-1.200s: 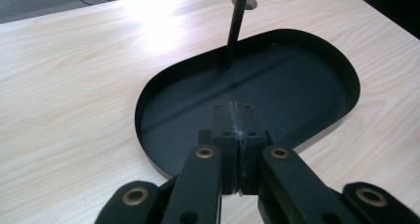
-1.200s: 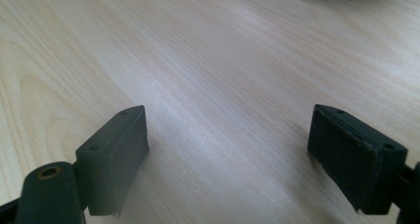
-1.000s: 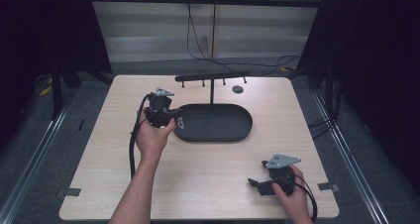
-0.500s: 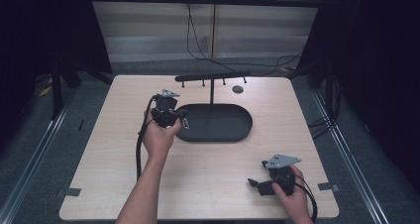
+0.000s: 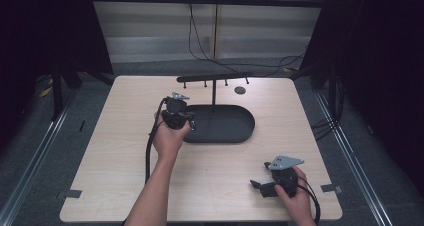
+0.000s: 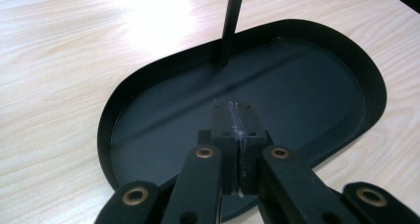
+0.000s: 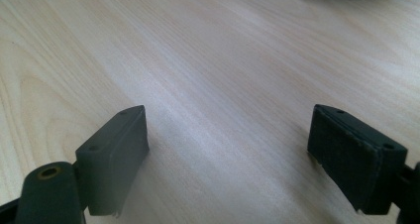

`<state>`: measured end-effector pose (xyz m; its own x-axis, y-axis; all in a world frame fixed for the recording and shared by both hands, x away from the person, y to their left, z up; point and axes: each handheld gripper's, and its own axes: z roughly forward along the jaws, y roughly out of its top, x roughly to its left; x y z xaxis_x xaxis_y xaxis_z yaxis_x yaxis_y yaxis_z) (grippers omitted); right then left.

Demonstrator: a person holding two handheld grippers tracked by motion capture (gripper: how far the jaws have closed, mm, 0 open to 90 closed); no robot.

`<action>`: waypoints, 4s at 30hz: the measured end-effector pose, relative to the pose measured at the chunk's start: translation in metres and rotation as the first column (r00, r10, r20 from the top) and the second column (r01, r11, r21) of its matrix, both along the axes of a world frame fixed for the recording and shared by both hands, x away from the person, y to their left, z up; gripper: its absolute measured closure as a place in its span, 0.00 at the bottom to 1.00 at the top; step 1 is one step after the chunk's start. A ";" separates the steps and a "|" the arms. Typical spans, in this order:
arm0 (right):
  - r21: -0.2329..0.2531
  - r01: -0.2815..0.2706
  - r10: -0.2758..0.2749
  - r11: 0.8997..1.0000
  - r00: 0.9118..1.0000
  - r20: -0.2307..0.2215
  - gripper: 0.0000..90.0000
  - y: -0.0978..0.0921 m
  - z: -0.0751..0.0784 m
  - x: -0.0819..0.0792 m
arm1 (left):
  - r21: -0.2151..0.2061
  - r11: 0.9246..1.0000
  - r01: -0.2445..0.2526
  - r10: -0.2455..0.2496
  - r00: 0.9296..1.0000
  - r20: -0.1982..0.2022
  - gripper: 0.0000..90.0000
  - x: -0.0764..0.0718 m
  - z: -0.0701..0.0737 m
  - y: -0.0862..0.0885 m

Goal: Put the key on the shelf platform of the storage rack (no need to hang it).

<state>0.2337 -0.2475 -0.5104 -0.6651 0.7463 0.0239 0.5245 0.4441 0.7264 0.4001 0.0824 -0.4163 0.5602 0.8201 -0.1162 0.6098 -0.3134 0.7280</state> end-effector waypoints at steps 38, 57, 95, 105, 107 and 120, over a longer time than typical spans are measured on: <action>-0.001 -0.001 0.001 1.000 1.000 0.001 0.17 0.000 0.000 0.000 | 0.011 1.000 0.021 -0.021 1.000 -0.006 0.99 0.015 -0.025 -0.031; -0.001 -0.001 0.001 1.000 1.000 0.001 0.17 0.000 0.000 0.000 | 0.024 1.000 0.006 -0.007 1.000 0.024 0.99 0.016 -0.040 -0.044; -0.001 -0.001 0.001 1.000 1.000 0.000 0.17 0.000 0.000 0.000 | 0.057 0.998 -0.037 0.036 0.999 0.019 0.89 0.018 -0.054 -0.034; 0.000 0.000 0.000 1.000 1.000 -0.001 0.17 0.000 0.000 0.000 | 0.033 0.999 -0.041 0.041 0.999 0.012 0.67 0.017 -0.048 -0.028; 0.000 0.000 0.000 1.000 1.000 0.000 0.17 0.000 0.000 0.000 | 0.029 0.999 -0.041 0.041 0.999 0.008 0.62 0.017 -0.047 -0.026; 0.000 0.000 0.000 1.000 1.000 -0.001 0.17 0.000 0.000 0.000 | -0.027 0.999 -0.038 0.038 0.999 0.001 0.36 0.015 -0.041 -0.017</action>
<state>0.2337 -0.2475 -0.5104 -0.6651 0.7463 0.0247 0.5250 0.4438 0.7263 0.4156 0.0657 -0.4574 0.5288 0.8375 -0.1377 0.6198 -0.2702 0.7367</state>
